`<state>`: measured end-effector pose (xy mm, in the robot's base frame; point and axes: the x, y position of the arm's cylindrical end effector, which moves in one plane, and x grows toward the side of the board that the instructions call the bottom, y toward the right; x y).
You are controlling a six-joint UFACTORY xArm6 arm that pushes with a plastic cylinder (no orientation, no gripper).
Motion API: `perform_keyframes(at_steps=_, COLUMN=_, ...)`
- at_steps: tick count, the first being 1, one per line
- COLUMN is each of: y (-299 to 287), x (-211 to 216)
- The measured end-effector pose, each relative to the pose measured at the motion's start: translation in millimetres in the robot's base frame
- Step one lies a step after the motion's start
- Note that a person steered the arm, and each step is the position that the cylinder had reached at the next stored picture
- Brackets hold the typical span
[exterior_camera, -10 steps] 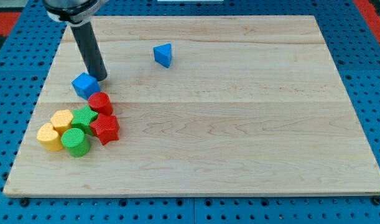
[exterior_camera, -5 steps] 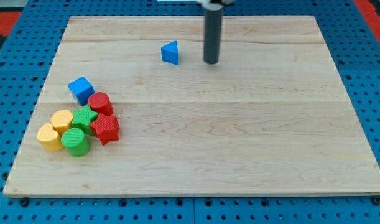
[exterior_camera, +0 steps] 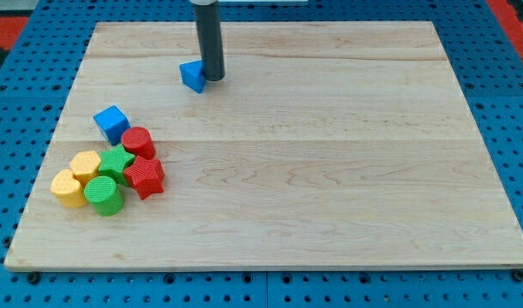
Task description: Move the blue blocks into the group of blocks
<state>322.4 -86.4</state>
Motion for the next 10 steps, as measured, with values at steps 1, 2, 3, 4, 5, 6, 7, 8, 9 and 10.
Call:
perform_keyframes(at_steps=1, y=-15.8, x=-15.0)
perform_keyframes(at_steps=2, y=-52.3, x=-16.6)
perform_keyframes(at_steps=3, y=-76.7, x=-0.3)
perform_keyframes(at_steps=4, y=-77.6, x=38.5)
perform_keyframes(at_steps=5, y=-82.5, x=60.4)
perform_keyframes(at_steps=6, y=-80.5, x=23.9)
perform_keyframes(at_steps=7, y=-105.0, x=21.4)
perform_keyframes(at_steps=8, y=-113.0, x=60.4)
perform_keyframes(at_steps=9, y=-115.9, x=100.8)
perform_keyframes(at_steps=10, y=-108.2, x=93.6)
